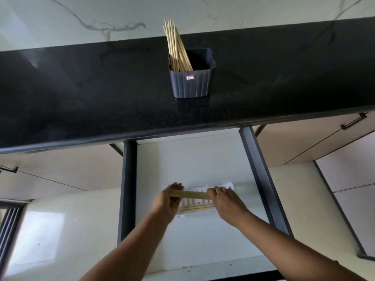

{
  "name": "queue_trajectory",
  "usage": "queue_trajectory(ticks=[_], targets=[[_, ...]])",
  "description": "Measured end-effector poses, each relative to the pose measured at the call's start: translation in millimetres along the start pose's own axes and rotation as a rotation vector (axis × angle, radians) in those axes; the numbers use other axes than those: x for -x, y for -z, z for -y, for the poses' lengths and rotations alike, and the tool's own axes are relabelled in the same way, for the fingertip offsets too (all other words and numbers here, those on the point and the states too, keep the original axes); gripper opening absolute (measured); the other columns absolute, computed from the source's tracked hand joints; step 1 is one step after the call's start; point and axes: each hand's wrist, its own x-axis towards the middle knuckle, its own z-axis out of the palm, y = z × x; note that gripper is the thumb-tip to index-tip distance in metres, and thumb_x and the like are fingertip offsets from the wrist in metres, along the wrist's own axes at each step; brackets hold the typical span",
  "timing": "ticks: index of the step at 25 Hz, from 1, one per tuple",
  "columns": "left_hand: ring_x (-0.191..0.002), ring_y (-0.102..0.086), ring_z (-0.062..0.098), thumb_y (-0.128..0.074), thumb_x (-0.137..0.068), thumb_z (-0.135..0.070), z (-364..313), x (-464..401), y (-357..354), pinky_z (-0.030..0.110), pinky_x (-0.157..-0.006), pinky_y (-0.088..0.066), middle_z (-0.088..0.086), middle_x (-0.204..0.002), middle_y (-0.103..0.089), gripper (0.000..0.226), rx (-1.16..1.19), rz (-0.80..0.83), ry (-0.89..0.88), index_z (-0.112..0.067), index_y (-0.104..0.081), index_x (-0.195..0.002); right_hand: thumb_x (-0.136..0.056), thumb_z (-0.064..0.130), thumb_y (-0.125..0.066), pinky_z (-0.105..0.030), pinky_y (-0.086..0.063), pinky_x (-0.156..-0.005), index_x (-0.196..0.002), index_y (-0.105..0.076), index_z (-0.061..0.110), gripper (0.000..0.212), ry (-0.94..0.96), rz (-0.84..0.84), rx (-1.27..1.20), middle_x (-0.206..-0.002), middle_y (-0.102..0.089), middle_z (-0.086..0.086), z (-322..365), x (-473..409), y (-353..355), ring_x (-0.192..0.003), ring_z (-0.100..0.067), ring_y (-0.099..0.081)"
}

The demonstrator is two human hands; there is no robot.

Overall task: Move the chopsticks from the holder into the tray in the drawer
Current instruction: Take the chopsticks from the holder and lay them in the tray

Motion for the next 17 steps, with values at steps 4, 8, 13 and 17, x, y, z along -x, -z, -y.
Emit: queue_trajectory(ticks=[4,8,13,17], targets=[[-0.095,-0.065,0.026,-0.041,-0.100,-0.011,-46,-22,38,0.036,-0.089,-0.052,0.015,-0.095,-0.071,0.026,-0.217,-0.244,-0.190,0.002,-0.061,-0.111,-0.086,0.003,-0.042,-0.035,-0.037,-0.093,-0.126,-0.041,0.012,0.041,-0.026,0.157,0.000,-0.121,-0.050,-0.008,-28,-6,-13,-0.111,-0.027,-0.050],[-0.114,-0.057,0.039,-0.051,-0.095,-0.032,-23,-35,52,0.045,-0.098,-0.046,0.023,-0.117,-0.063,0.037,-0.909,-0.288,-0.124,-0.004,-0.062,-0.116,-0.088,0.004,-0.042,-0.035,-0.035,-0.099,-0.135,-0.034,0.012,0.048,0.018,0.257,0.068,-0.128,-0.045,-0.010,-26,-24,-26,-0.117,-0.027,-0.046],[-0.066,-0.052,0.017,-0.052,-0.090,-0.028,-4,-38,50,0.025,-0.057,-0.039,0.008,-0.087,-0.062,0.021,-1.106,-0.292,-0.207,-0.018,-0.061,-0.074,-0.089,-0.001,-0.044,-0.038,-0.037,-0.102,-0.141,-0.031,0.012,0.055,0.003,0.278,0.024,-0.136,-0.041,-0.010,-22,-42,-34,-0.127,-0.028,-0.041],[-0.071,-0.055,0.019,-0.046,-0.093,-0.027,1,-38,54,0.027,-0.059,-0.041,0.010,-0.095,-0.066,0.020,-1.209,-0.277,-0.307,-0.015,-0.062,-0.088,-0.085,-0.004,-0.049,-0.038,-0.041,-0.098,-0.140,-0.035,0.015,0.061,-0.012,0.238,-0.020,-0.133,-0.044,-0.010,-24,-39,-36,-0.122,-0.028,-0.046]])
